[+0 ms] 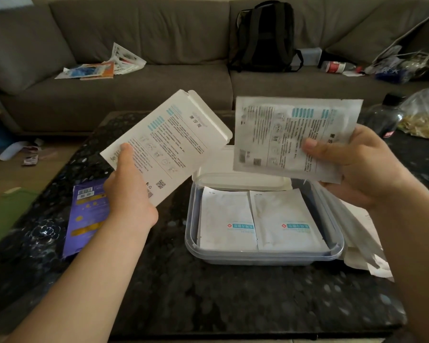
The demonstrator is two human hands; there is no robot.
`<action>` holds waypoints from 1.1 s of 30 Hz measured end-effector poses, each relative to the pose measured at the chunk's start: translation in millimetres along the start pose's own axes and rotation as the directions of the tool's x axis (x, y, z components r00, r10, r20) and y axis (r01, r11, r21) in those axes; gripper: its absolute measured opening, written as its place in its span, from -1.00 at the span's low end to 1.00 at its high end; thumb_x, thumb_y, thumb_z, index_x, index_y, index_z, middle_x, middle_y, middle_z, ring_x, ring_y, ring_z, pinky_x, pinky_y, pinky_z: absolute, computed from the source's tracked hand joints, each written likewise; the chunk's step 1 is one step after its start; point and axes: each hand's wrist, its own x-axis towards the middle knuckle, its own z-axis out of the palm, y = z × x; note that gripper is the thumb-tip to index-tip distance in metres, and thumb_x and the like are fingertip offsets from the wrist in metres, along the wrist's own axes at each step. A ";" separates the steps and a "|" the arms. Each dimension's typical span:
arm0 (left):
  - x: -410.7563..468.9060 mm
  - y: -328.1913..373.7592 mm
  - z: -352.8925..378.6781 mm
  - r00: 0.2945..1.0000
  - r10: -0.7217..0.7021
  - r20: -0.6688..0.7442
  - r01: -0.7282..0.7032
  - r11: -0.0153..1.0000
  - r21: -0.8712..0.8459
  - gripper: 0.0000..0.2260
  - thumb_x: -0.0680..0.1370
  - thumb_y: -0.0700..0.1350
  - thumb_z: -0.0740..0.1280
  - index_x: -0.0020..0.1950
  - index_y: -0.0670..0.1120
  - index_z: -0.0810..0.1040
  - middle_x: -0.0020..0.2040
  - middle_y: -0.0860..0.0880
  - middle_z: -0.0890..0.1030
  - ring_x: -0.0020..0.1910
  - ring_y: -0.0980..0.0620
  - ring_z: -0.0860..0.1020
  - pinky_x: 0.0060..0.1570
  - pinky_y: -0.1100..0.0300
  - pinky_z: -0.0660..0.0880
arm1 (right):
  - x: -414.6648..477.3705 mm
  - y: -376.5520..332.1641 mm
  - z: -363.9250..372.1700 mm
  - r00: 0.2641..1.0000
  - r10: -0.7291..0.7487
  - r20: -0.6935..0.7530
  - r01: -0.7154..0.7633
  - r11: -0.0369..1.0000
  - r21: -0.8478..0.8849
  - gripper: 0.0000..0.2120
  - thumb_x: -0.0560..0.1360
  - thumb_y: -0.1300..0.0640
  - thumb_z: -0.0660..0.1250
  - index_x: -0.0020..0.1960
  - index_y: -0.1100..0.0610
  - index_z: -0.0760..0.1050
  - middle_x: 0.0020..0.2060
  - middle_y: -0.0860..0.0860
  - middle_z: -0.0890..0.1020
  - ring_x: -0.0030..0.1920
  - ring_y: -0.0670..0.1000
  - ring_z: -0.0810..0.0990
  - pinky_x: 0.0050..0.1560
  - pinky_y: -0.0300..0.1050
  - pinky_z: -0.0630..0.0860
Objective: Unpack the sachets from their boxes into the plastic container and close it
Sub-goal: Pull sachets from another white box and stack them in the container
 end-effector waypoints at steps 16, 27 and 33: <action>-7.7 2.5 4.8 1.000 -0.010 0.026 0.011 1.000 -0.018 -0.77 0.64 0.24 0.32 0.02 0.13 0.65 -0.16 0.17 0.77 -0.18 0.12 0.76 0.03 -0.01 0.68 | -6.9 56.2 85.3 0.898 0.298 0.324 0.300 0.124 -0.946 -0.47 0.60 0.27 0.24 0.51 -0.09 0.32 0.41 -0.06 0.46 0.36 0.03 0.46 0.37 -0.08 0.39; -6.2 1.3 3.5 0.998 -0.012 0.068 0.012 1.000 -0.001 -0.72 0.64 0.27 0.29 0.16 0.15 0.67 -0.03 0.14 0.78 -0.10 0.08 0.77 0.03 -0.01 0.69 | -6.5 70.3 81.5 0.777 0.546 0.313 0.255 0.182 -0.950 -0.33 0.58 -0.37 0.02 0.62 -0.19 -0.04 0.62 -0.17 -0.12 0.61 -0.10 -0.15 0.58 -0.01 -0.10; -6.1 0.7 4.7 0.997 -0.013 0.070 0.013 1.000 0.007 -0.71 0.65 0.26 0.28 0.20 0.15 0.66 -0.02 0.14 0.77 -0.10 0.09 0.76 -0.07 0.05 0.67 | -4.8 69.0 82.0 0.802 0.540 0.254 0.262 0.063 -0.963 -0.35 0.60 -0.31 0.08 0.61 -0.19 -0.04 0.63 -0.10 -0.07 0.62 0.03 -0.01 0.56 0.03 0.02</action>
